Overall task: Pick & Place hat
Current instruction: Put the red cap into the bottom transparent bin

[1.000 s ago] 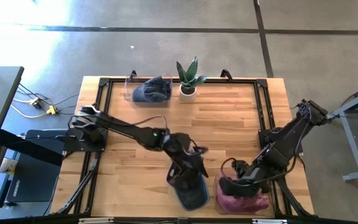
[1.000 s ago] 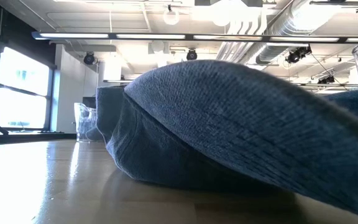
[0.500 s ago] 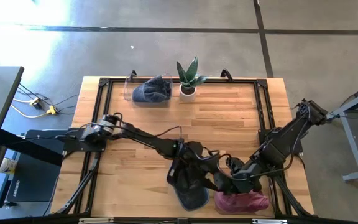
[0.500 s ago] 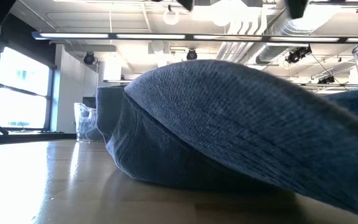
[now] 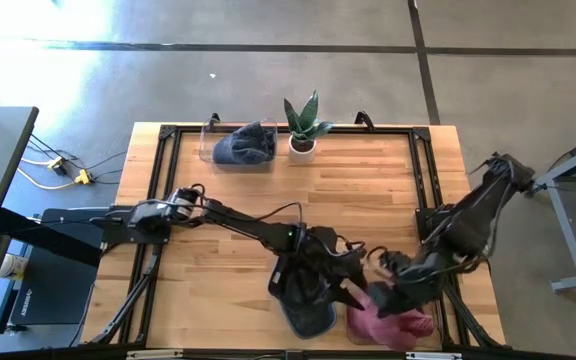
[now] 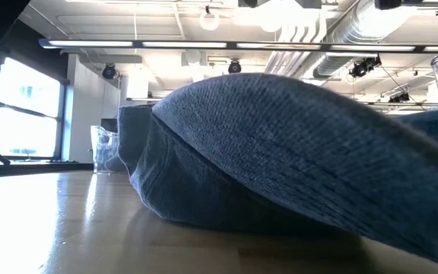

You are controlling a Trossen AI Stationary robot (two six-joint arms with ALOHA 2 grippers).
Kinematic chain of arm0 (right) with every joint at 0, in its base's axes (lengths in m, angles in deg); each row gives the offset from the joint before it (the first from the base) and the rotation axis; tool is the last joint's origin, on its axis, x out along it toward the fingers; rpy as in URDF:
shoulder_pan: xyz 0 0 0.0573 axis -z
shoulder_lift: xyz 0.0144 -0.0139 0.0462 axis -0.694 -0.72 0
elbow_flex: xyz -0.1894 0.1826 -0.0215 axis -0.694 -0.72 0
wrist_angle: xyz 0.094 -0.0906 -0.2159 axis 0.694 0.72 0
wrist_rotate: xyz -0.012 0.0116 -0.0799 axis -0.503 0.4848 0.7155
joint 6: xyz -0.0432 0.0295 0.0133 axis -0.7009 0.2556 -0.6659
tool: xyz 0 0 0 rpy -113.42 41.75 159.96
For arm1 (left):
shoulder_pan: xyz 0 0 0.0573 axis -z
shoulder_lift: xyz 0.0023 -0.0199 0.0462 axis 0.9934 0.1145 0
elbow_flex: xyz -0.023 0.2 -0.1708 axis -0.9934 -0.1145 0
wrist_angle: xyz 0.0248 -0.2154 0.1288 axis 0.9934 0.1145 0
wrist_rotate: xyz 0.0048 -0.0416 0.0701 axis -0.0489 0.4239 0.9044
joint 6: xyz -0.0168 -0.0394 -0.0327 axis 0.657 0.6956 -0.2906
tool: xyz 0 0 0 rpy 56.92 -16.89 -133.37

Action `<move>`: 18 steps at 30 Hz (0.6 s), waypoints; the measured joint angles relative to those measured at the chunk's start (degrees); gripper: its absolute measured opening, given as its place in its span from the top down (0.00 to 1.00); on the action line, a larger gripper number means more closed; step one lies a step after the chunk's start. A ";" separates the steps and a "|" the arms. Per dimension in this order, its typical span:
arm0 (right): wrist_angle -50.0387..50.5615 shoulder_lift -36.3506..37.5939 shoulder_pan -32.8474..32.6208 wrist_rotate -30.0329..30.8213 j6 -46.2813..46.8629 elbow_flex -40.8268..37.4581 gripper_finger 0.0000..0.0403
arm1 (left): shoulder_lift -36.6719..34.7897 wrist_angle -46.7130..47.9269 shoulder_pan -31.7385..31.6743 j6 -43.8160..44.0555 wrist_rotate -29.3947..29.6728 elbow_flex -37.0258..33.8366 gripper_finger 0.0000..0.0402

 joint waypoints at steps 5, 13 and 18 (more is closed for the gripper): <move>3.80 5.02 -1.19 5.75 -1.44 0.00 0.45 | 0.76 11.91 -0.68 3.66 -4.98 3.32 0.50; 6.98 5.40 -1.96 9.42 -5.38 -6.52 0.78 | -5.74 42.36 -2.40 -5.82 -0.26 6.70 0.58; 1.73 6.56 0.74 9.14 -8.25 -21.03 0.98 | -7.85 55.99 -1.75 -12.14 9.61 6.38 0.70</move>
